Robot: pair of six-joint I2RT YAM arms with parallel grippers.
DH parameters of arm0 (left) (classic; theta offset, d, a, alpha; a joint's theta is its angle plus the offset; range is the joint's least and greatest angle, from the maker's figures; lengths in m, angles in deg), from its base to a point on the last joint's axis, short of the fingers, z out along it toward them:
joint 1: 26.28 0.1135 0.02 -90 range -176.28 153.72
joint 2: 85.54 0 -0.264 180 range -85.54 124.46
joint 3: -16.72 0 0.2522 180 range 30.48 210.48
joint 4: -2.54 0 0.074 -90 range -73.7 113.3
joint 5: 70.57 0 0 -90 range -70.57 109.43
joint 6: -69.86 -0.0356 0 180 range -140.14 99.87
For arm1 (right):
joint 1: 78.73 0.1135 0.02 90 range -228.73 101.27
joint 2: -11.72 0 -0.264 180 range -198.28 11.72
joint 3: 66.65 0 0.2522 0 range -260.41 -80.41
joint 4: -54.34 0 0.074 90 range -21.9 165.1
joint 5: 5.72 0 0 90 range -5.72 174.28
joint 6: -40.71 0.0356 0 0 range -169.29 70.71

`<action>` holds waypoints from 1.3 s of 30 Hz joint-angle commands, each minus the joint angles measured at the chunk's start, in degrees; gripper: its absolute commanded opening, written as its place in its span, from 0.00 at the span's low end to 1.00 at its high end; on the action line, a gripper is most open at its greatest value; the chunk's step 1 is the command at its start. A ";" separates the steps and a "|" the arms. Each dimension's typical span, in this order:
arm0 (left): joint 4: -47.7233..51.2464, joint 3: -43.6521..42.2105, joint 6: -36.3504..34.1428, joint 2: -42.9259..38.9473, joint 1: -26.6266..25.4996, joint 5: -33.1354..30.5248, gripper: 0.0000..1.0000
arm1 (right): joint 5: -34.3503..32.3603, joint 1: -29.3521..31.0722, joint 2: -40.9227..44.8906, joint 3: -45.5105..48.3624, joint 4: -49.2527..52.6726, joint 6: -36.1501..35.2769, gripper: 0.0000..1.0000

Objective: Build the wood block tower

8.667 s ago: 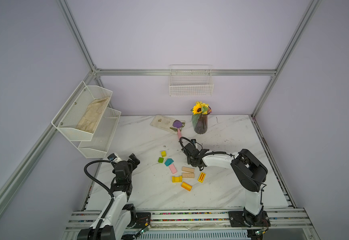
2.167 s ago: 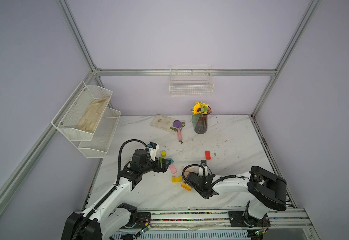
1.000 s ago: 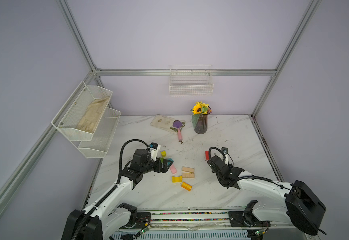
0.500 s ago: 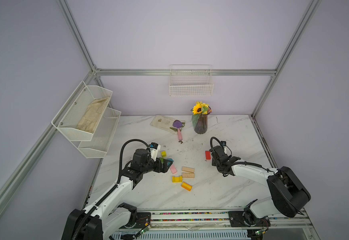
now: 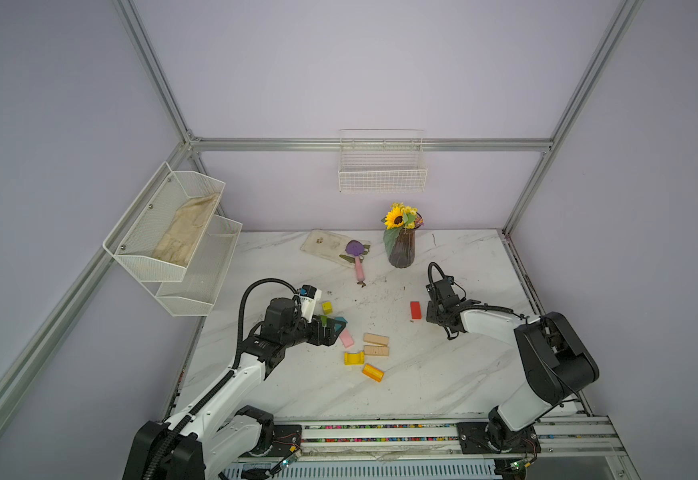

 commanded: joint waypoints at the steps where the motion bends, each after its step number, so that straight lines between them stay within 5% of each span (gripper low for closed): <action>1: -2.53 -2.81 -0.47 -2.76 0.00 2.16 1.00 | 3.55 -0.63 -1.24 -1.94 -0.14 -1.01 0.07; 20: -1.07 -2.73 0.02 -3.28 -0.08 -1.33 1.00 | 8.70 -1.28 -11.46 -10.75 -0.94 -5.09 0.16; 28: -0.79 -2.65 0.12 -3.19 0.00 -1.81 1.00 | 9.06 -1.30 -9.79 -8.66 -2.43 -5.04 0.30; 39: -0.67 -2.63 0.21 -2.93 -0.02 -2.25 1.00 | 8.10 -1.24 -6.65 -5.66 -3.30 -5.56 0.29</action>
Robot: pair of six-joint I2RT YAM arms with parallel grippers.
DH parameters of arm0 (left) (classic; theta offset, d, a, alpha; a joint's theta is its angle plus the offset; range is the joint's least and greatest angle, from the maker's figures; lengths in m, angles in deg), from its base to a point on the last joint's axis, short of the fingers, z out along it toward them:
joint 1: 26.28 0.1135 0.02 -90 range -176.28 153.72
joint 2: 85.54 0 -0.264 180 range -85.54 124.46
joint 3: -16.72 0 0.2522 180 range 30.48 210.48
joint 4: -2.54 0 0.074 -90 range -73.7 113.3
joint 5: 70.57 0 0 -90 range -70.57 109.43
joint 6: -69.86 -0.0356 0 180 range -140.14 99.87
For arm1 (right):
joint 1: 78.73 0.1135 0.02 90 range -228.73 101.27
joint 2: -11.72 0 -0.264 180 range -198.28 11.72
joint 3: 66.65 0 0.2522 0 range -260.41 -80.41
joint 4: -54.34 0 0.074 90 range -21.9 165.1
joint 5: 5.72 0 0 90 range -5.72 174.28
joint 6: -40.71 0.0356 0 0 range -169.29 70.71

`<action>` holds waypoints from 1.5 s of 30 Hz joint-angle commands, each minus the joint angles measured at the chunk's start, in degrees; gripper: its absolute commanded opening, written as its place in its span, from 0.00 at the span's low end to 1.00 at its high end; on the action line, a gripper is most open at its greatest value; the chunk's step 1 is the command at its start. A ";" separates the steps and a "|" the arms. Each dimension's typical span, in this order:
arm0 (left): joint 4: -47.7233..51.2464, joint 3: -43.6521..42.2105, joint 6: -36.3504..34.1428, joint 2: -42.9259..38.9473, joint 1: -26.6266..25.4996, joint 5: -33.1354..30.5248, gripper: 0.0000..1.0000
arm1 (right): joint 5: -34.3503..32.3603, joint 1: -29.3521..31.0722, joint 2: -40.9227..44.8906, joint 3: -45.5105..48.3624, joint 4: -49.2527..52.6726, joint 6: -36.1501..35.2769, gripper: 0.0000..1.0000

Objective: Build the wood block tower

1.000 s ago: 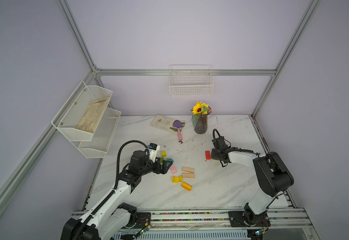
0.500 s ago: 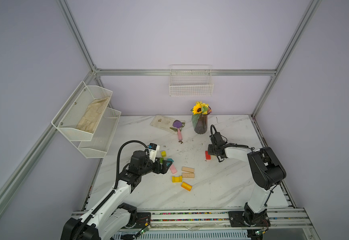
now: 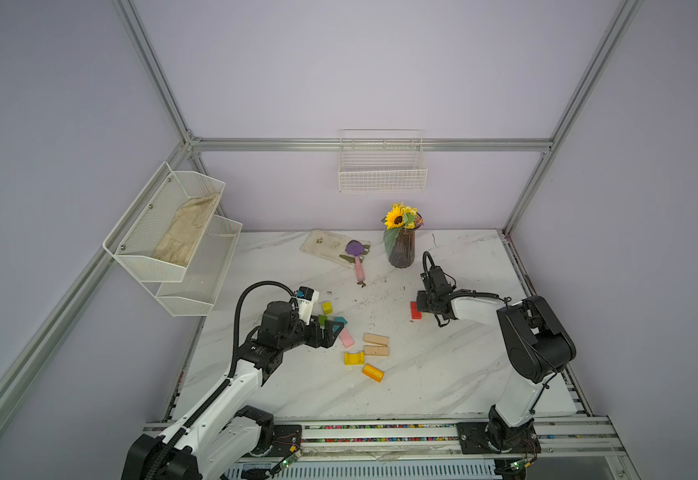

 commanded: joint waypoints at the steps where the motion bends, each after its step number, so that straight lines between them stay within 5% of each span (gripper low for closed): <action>1: -1.00 -1.37 0.09 -0.03 -0.08 -0.41 1.00 | 0.40 -0.10 1.74 2.09 1.73 -0.58 0.29; 39: 0.81 0.96 0.58 0.96 0.04 -1.84 1.00 | -1.93 1.93 5.56 5.81 -1.71 0.43 0.45; 42: 3.52 2.70 3.59 -3.66 0.09 -8.72 1.00 | -2.32 1.94 7.50 7.70 -3.10 0.53 0.45; 45: -3.00 -1.87 15.59 -11.10 0.17 -22.25 1.00 | -2.33 1.95 10.82 10.65 -5.28 0.65 0.45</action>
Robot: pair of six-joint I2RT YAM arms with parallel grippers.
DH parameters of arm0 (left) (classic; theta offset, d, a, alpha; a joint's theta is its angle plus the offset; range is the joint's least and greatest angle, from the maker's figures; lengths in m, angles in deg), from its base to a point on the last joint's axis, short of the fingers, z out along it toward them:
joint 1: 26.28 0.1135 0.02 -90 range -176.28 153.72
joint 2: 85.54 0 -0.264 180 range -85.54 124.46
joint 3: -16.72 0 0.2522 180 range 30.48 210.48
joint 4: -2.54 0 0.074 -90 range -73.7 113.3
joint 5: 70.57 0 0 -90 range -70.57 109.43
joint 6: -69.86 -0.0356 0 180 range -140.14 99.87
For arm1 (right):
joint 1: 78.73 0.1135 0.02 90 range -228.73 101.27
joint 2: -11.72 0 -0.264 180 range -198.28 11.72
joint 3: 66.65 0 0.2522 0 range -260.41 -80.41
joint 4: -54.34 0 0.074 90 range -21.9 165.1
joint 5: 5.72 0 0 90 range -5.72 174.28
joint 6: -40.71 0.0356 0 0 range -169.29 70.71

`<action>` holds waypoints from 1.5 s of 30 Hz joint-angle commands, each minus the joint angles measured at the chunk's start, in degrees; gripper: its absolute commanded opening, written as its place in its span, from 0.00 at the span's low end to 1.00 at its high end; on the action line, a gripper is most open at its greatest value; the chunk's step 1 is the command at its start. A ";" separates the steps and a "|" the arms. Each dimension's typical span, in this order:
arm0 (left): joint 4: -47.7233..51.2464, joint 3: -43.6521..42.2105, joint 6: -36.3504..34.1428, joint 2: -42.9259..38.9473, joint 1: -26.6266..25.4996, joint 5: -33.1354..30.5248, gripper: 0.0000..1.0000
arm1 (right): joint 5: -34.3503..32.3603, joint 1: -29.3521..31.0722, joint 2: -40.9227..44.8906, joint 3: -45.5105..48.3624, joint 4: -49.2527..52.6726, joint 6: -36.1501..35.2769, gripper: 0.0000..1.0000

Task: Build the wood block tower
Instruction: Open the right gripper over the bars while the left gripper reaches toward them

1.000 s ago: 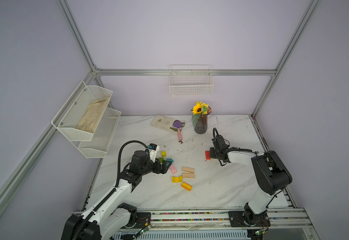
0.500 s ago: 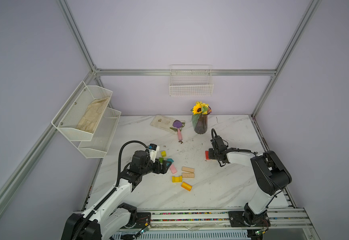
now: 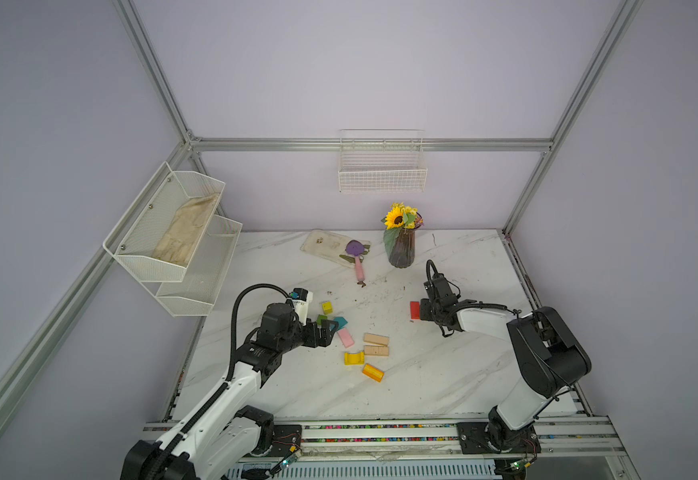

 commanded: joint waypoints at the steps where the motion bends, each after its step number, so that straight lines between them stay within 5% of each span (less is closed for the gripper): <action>1: -7.06 -2.58 10.92 -8.29 0.62 -13.52 1.00 | -1.43 0.29 4.70 3.36 -3.78 0.44 0.45; 6: -4.68 1.06 11.45 -6.51 0.80 -12.19 1.00 | -2.42 0.29 9.35 7.23 -6.23 1.26 0.45; 13: -13.06 5.04 13.25 9.24 -1.91 2.28 0.97 | -5.98 0.23 10.73 7.52 -1.23 6.14 0.39; 20: -8.29 22.42 9.72 30.27 -18.96 -9.10 0.74 | -5.81 0.21 13.05 9.00 1.86 8.33 0.35; 24: -4.59 34.87 8.14 44.76 -24.14 -10.44 0.74 | -4.90 0.23 11.53 7.96 3.62 9.08 0.32; 31: 3.10 50.24 8.67 59.17 -26.43 -14.94 0.60 | -4.75 0.13 8.82 6.07 5.26 9.45 0.29; 45: 9.24 61.39 7.99 70.63 -27.42 -19.87 0.48 | -4.70 -0.84 4.56 2.98 6.21 9.06 0.28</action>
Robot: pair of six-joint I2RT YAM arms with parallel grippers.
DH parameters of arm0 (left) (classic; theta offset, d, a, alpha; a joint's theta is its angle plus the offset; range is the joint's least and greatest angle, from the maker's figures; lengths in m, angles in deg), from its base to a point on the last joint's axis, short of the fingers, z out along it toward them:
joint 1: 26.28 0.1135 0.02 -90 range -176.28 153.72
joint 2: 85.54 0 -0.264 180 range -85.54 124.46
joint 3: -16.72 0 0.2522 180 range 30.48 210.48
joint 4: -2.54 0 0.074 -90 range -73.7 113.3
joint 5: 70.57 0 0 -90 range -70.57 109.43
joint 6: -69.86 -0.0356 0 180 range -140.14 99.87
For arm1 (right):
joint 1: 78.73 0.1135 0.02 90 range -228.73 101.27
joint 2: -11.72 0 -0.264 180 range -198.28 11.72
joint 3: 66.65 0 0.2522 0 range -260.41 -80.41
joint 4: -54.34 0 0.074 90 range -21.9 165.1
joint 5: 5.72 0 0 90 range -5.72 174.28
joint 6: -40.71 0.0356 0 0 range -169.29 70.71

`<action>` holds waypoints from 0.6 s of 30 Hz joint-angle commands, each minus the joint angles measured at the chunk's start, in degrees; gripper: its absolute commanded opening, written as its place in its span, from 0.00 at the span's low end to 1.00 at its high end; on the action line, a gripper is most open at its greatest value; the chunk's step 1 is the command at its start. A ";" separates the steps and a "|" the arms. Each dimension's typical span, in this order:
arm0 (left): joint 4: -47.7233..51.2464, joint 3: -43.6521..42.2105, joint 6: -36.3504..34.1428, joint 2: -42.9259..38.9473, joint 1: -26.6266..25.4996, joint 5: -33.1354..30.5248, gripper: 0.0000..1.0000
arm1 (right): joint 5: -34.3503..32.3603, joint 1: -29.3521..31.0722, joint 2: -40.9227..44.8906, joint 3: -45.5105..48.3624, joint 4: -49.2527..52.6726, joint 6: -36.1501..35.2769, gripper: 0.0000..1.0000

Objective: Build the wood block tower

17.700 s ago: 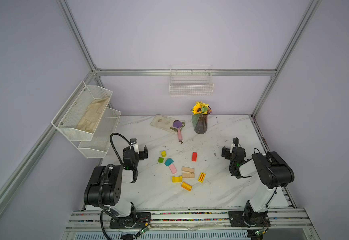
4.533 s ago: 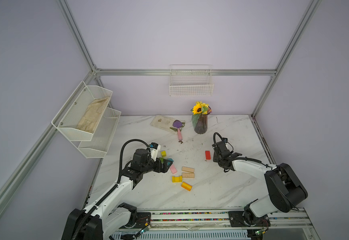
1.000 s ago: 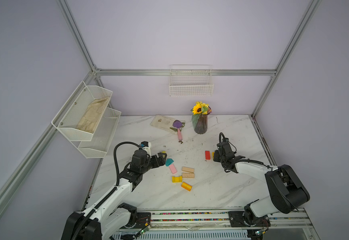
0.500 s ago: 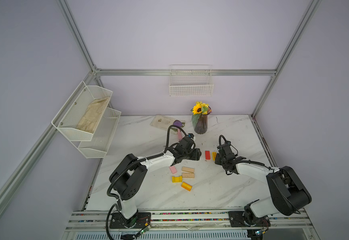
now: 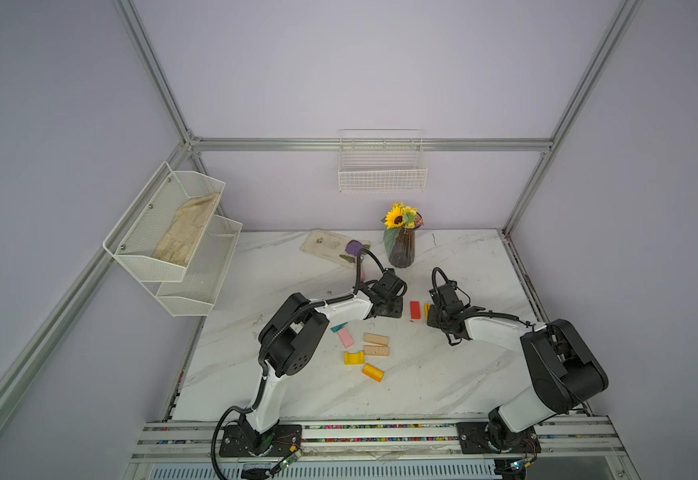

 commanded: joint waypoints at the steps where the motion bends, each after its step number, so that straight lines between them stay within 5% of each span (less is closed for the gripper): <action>1: 1.66 6.34 -1.29 1.11 -0.36 -1.68 0.48 | -0.19 -0.50 -0.53 -1.01 1.25 0.68 0.28; 18: 2.73 12.75 -0.93 7.73 -0.79 3.43 0.46 | 2.92 -2.03 -4.32 -3.96 0.68 -0.55 0.29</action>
